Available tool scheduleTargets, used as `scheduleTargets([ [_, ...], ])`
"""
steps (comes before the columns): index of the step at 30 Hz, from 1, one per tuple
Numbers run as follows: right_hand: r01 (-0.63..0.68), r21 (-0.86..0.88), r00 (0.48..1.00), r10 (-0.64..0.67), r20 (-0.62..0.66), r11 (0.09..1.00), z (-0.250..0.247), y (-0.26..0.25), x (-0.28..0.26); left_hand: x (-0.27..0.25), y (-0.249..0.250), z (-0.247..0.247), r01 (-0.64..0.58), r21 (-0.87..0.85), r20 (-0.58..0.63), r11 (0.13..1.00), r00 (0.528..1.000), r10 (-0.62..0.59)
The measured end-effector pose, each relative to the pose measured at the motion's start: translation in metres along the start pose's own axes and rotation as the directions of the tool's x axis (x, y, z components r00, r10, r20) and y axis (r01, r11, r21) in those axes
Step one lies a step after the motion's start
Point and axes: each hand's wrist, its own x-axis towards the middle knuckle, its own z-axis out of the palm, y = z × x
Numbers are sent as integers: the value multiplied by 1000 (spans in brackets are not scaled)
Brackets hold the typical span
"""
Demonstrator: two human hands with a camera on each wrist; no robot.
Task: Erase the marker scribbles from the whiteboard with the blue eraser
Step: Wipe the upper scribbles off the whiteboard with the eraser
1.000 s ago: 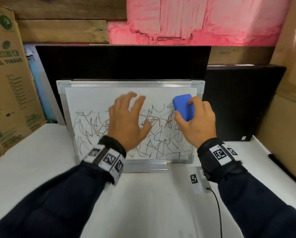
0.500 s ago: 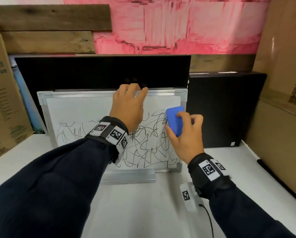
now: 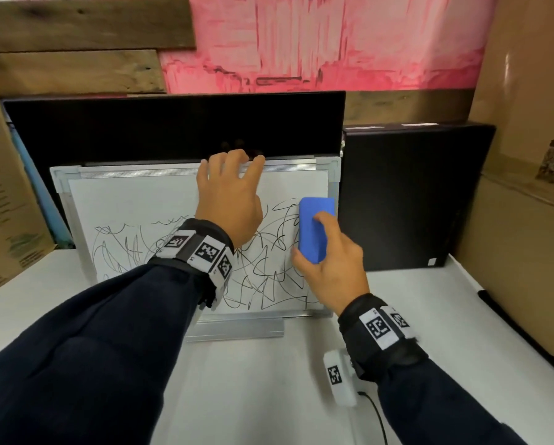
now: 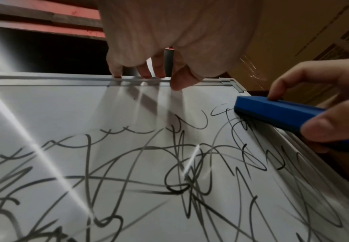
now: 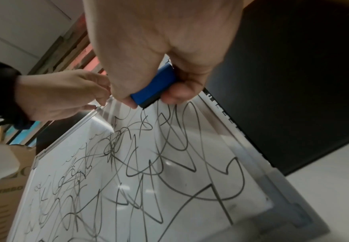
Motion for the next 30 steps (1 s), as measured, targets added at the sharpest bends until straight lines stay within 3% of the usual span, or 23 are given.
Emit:
scheduleTargets([
  [2,-10,-5,1000,10,7,1000,1,3,-8,0,0,0,0,2,1,1000,1000,0],
  [6,34,42,994,-30,-103,999,-6,-8,0,0,1,0,7,1,-16,1000,1000,-7],
  [12,-10,-33,999,12,51,999,-2,-10,-2,1,0,4,24,-19,-44,1000,999,-25],
  [17,22,-16,998,-23,-58,1000,-5,-17,9,0,0,6,34,-52,-70,998,997,-38],
  [22,1,-58,999,1,38,998,-1,-22,8,1,1,2,44,-55,-40,998,998,-47],
  [27,3,-55,1000,-2,4,998,-7,-31,10,1,1,-1,43,-54,-23,998,999,-45],
  [30,-5,-86,998,11,67,996,-9,-32,15,3,1,-3,44,-43,-4,998,999,-44],
])
